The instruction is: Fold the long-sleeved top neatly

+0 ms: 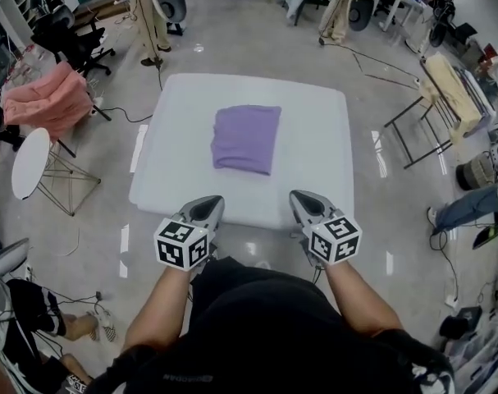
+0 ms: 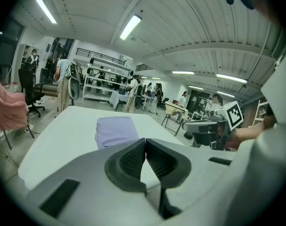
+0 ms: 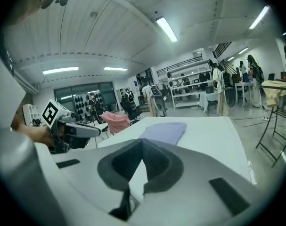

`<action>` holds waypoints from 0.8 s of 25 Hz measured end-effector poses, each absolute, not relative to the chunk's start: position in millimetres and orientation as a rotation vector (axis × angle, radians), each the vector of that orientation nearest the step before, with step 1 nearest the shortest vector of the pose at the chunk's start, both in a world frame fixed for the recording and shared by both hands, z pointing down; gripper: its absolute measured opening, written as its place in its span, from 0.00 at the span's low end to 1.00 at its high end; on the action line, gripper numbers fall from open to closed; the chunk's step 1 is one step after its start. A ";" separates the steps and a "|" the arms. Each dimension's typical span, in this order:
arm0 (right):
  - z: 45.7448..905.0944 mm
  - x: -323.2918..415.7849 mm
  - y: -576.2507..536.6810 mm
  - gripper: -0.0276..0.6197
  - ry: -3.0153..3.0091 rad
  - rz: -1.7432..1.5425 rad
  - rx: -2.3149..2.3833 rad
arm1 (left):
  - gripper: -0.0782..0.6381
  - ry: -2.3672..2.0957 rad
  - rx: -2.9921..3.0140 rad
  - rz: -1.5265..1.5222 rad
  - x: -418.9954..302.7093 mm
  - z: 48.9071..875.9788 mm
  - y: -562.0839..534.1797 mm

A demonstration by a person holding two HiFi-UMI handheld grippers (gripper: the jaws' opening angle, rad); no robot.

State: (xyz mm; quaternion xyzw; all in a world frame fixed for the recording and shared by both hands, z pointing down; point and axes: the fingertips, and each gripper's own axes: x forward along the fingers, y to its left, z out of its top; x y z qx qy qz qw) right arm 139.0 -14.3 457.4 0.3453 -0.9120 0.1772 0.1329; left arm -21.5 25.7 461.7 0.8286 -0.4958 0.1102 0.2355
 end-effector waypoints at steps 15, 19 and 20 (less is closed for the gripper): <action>451.6 114.6 2.6 0.05 -2.573 0.546 1.151 | 0.12 -1.268 2.373 0.329 -46.2 433.6 19.2; 454.3 97.9 2.5 0.05 -2.551 0.530 1.171 | 0.12 -1.262 2.370 0.358 -69.1 445.4 12.7; 456.2 96.0 2.7 0.05 -2.542 0.536 1.176 | 0.12 -1.261 2.363 0.366 -73.7 447.8 11.1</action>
